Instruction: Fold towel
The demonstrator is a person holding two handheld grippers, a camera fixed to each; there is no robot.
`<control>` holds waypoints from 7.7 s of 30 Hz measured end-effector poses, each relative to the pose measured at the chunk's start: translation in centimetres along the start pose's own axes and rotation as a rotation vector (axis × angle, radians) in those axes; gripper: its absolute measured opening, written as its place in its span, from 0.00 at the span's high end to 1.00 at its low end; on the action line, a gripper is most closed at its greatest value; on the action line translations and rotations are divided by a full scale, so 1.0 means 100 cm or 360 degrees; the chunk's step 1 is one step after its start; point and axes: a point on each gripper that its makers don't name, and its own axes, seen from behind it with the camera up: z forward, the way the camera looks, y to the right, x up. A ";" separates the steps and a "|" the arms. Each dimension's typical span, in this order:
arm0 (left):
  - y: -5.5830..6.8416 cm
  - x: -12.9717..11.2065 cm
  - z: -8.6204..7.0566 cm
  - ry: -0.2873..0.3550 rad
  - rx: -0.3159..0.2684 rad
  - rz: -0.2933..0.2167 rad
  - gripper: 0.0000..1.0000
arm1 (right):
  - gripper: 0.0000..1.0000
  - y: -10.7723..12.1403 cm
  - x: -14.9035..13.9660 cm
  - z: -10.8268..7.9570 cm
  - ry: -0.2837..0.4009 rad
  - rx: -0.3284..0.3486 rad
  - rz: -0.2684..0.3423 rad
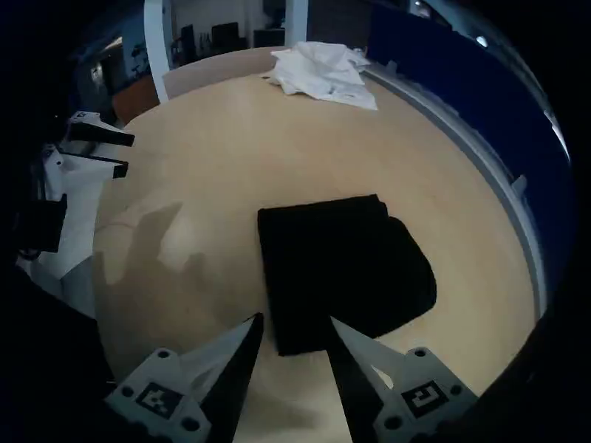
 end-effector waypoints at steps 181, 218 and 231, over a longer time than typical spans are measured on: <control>0.099 0.073 0.010 0.0058 -0.0130 0.0253 0.08 | 0.96 0.320 -0.172 -0.357 0.0127 -0.0866 0.0484; 0.104 0.063 0.000 0.0048 -0.0174 0.0302 0.08 | 0.96 0.265 -0.291 -0.365 -0.0065 -0.0885 0.0722; 0.100 0.060 -0.002 0.0044 -0.0160 0.0313 0.08 | 0.96 0.239 -0.363 -0.334 -0.0207 -0.0860 0.0954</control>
